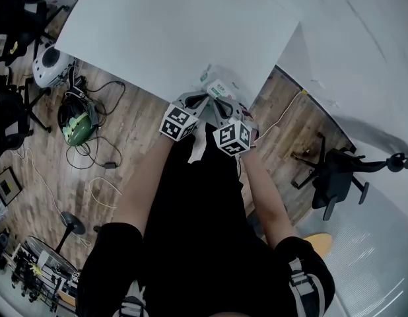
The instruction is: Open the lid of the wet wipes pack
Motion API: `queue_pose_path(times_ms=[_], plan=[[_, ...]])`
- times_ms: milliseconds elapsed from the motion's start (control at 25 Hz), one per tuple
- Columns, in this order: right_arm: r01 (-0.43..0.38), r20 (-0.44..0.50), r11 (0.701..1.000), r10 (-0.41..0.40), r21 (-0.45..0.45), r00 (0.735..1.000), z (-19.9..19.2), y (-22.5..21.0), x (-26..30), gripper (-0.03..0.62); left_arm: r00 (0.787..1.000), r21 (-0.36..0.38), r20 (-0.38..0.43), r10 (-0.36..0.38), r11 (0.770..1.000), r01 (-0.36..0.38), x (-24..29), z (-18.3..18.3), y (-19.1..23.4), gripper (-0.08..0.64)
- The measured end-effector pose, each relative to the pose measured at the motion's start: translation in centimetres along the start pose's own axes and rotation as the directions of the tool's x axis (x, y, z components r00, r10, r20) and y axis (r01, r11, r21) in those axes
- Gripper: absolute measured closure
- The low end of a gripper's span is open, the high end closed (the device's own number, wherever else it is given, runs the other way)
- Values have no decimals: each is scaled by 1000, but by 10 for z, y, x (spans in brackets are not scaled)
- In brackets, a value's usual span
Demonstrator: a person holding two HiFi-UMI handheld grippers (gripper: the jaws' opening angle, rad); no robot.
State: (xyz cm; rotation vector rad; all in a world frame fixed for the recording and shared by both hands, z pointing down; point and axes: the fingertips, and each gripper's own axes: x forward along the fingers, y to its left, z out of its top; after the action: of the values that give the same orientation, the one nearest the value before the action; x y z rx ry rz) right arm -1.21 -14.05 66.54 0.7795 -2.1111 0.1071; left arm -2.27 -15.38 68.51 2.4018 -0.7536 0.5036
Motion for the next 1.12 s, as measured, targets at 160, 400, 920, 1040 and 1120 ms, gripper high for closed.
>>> queue_pose_path(times_ms=[160,400,920,1040,1120], plan=[[-1,3,1000,1,6,1000,3,0,-2,551,1000,-2,0,-1,1000,1,-2,1,0,535],[1,11,1000,-1,8,1000,3,-4,-7,551,1000,-2,-1,-1,1000,1,-1,2,-2,535],[9,21,1000,-9,16,1000,6,-11,-15,554,1000,1,0,3,1000,-3,0,1,-4,535],[17,16,1000,-17,-5,1000,8,-12,-16,554,1000,1,1,2,1000,-2,0,2,-3,535],[22,15,1000,-22,-8,1000,9,-13,-17,554,1000,1,3,2,1000,-2,-1,2,-3,535]])
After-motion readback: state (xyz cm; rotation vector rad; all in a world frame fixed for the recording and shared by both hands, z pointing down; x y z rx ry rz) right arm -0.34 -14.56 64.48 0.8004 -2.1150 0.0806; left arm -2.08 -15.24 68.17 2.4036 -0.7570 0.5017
